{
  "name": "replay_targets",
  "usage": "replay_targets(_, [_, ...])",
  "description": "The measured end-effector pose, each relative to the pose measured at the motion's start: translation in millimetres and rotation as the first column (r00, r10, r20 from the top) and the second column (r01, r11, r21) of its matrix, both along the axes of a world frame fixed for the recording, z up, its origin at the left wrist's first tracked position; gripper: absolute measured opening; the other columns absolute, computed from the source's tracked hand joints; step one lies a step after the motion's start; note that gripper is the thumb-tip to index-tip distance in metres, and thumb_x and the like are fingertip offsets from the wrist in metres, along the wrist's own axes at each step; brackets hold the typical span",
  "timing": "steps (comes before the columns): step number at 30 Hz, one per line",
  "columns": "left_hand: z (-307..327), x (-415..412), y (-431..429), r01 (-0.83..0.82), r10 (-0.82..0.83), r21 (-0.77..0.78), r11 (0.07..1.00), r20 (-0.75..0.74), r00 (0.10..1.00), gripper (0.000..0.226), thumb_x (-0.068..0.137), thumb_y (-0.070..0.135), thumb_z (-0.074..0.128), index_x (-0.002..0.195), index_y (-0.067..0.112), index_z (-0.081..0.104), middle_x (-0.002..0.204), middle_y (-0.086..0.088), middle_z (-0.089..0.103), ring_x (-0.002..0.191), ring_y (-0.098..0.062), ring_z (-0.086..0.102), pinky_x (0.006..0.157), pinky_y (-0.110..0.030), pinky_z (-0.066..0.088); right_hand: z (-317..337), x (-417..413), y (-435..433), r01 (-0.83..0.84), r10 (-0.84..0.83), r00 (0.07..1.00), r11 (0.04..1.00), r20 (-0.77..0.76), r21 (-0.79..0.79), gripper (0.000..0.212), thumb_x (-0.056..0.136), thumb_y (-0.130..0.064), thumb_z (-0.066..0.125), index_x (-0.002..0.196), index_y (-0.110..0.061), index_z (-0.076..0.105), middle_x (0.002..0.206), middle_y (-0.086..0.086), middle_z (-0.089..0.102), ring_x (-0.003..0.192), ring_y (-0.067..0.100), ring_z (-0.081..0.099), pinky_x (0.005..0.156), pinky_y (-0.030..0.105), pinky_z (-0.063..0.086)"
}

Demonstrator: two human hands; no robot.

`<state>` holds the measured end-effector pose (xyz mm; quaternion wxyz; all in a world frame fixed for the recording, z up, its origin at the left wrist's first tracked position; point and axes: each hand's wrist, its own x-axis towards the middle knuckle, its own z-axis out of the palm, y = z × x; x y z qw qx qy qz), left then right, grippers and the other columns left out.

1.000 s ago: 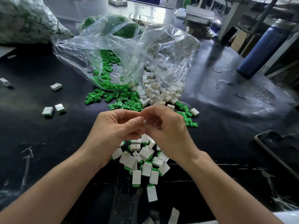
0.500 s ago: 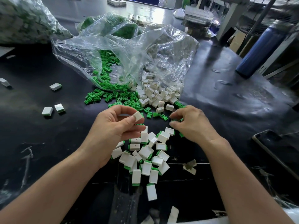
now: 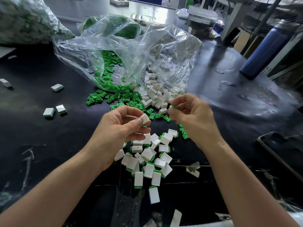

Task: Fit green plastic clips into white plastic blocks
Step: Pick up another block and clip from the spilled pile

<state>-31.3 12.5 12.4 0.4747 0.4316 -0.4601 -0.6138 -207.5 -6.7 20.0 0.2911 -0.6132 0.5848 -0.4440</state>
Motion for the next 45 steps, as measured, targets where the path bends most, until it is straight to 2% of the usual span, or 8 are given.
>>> replay_targets(5, [-1.5,-1.2,-0.4,0.002,-0.002,-0.005,1.000,0.009,1.000,0.020,0.064,0.016,0.061,0.081,0.008,0.061,0.077,-0.011,0.072,0.066,-0.018,0.070,0.057,-0.024,0.057,-0.8,12.8,8.9,-0.164,0.157,0.981,0.985,0.117,0.050,0.037,0.079,0.003,0.065,0.090,-0.031,0.061,0.076,-0.007,0.060,0.069,0.001,0.057,0.067,0.016,0.048])
replay_targets(8, [-2.6,-1.0,-0.9,0.006,-0.006,0.002,1.000,-0.001,1.000,0.016,0.067,0.013,0.060,0.082,0.007,0.061,0.078,-0.013,0.072,0.066,-0.018,0.070,0.057,-0.024,0.057,-0.4,16.6,9.6,-0.185,0.174,0.973,0.981,0.148,0.057,0.029,0.078,0.002,0.068,0.083,-0.026,0.061,0.075,-0.008,0.062,0.069,0.002,0.059,0.072,0.019,0.051])
replay_targets(16, [-3.5,-0.5,-1.2,0.022,-0.022,-0.005,1.000,-0.002,1.000,0.018,0.065,0.014,0.061,0.081,0.007,0.063,0.075,-0.011,0.071,0.066,-0.018,0.070,0.057,-0.024,0.057,-1.5,18.5,13.2,-0.257,0.252,0.961,0.966,0.115,0.038,0.024,0.083,-0.011,0.065,0.081,-0.035,0.066,0.063,-0.017,0.060,0.062,-0.002,0.055,0.061,0.016,0.046])
replay_targets(21, [-3.4,0.4,-0.4,0.015,-0.014,-0.027,1.000,0.024,1.000,0.011,0.068,0.010,0.063,0.079,0.010,0.067,0.070,-0.007,0.070,0.061,-0.014,0.067,0.056,-0.022,0.056,0.3,20.4,13.6,-0.274,0.271,0.957,0.962,0.106,0.015,0.029,0.087,-0.004,0.059,0.083,-0.031,0.067,0.071,-0.020,0.059,0.068,-0.007,0.055,0.066,0.011,0.042])
replay_targets(25, [-3.0,-1.0,-1.2,-0.010,0.011,-0.028,1.000,0.024,1.000,0.010,0.072,0.007,0.063,0.081,0.007,0.065,0.068,-0.005,0.070,0.058,-0.012,0.066,0.054,-0.021,0.055,0.5,21.5,13.6,-0.251,0.249,0.959,0.968,0.134,-0.004,0.027,0.084,0.000,0.061,0.076,-0.026,0.062,0.065,-0.017,0.059,0.062,-0.005,0.054,0.063,0.012,0.044])
replay_targets(33, [-2.4,-0.8,-0.5,-0.018,0.018,-0.043,0.999,0.012,1.000,0.018,0.063,0.012,0.063,0.080,0.005,0.065,0.063,-0.006,0.069,0.058,-0.011,0.066,0.054,-0.020,0.054,-0.3,21.3,14.5,-0.261,0.260,0.962,0.965,0.079,-0.005,0.027,0.082,-0.002,0.063,0.072,-0.027,0.062,0.071,0.004,0.062,0.066,0.012,0.053,0.063,0.027,0.046])
replay_targets(38, [-4.2,-1.0,0.5,0.000,0.007,-0.082,0.997,0.081,0.997,0.007,0.076,0.000,0.063,0.080,0.005,0.066,0.063,-0.006,0.069,0.058,-0.012,0.066,0.055,-0.020,0.055,-0.7,22.3,15.9,-0.273,0.273,0.962,0.962,-0.024,0.014,0.023,0.082,-0.003,0.064,0.074,-0.025,0.062,0.066,-0.009,0.056,0.061,0.002,0.049,0.059,0.015,0.042])
replay_targets(45, [-4.5,-1.4,4.5,0.051,-0.031,-0.110,0.993,0.176,0.984,0.010,0.073,0.000,0.066,0.078,0.008,0.068,0.067,-0.012,0.071,0.058,-0.016,0.067,0.054,-0.019,0.054,2.9,19.1,17.3,-0.306,0.309,0.933,0.951,-0.183,0.043,0.016,0.082,-0.005,0.065,0.076,-0.020,0.065,0.066,-0.010,0.056,0.060,0.001,0.049,0.058,0.015,0.041])
